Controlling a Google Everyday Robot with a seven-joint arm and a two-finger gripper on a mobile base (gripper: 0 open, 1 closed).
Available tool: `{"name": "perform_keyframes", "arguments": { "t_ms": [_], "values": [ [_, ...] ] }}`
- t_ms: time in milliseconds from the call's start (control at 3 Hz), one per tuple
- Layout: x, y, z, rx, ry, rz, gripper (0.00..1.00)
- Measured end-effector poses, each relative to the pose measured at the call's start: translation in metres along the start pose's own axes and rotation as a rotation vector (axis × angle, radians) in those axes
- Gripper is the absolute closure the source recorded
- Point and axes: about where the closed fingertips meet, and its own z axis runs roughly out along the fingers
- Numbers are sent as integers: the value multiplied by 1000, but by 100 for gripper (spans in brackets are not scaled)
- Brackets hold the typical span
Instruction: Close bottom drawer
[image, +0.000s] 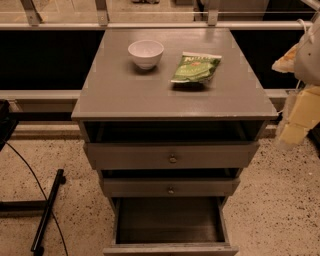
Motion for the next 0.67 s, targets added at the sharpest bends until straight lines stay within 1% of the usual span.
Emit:
{"name": "perform_keyframes", "arguments": {
  "t_ms": [333, 667],
  "values": [
    [0, 0, 1, 1, -4, -1, 0],
    [-9, 8, 25, 20, -85, -11, 0]
  ]
}}
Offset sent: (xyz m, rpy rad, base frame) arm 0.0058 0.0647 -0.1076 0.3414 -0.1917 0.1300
